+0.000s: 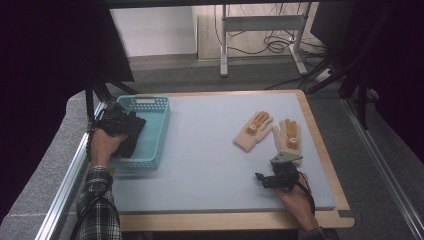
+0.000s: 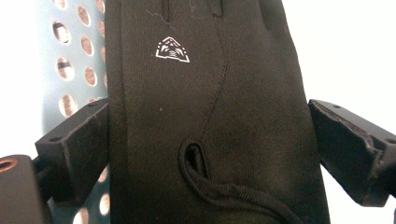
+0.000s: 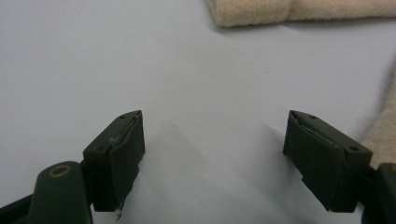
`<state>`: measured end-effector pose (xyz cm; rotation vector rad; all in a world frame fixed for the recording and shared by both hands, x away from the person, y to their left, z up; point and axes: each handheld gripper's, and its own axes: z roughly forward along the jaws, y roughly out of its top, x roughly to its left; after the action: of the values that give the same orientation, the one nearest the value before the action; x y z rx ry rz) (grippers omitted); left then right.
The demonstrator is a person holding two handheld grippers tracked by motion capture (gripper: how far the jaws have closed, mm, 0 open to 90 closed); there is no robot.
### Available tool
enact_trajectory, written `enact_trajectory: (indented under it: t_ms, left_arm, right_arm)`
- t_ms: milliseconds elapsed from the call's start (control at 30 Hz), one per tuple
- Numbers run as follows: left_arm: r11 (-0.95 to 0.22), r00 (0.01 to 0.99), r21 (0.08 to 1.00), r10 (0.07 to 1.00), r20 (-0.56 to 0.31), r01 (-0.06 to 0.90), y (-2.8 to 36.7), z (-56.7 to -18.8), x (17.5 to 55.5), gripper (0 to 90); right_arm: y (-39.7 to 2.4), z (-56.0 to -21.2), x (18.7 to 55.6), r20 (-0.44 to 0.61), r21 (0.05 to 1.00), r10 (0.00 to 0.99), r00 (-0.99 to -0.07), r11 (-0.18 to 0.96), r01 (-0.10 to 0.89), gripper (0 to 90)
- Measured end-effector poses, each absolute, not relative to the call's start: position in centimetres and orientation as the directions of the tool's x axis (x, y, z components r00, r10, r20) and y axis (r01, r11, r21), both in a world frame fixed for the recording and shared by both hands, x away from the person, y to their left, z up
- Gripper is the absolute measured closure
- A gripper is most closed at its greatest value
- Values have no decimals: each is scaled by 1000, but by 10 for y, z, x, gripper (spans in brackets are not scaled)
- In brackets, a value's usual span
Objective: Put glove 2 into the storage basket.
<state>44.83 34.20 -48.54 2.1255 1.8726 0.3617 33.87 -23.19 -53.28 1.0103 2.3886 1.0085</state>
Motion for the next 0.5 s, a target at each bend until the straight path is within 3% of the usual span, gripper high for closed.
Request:
enact_trajectory:
  t_ms: [367, 433, 500]
  left_arm:
    - [-125, 137, 375, 991, -6, 919, 340, -493, 444, 59]
    - [-124, 120, 352, 992, 33, 928, 338, -497, 445, 124]
    - [-120, 100, 345, 992, 75, 931, 336, -497, 447, 262]
  right_arm:
    - [-232, -533, 339, -47, 730, 731, -681, 491, 476, 201]
    - [-232, -533, 339, -47, 730, 731, -681, 490, 476, 201]
    - [-232, -533, 339, -47, 730, 731, -681, 490, 476, 201]
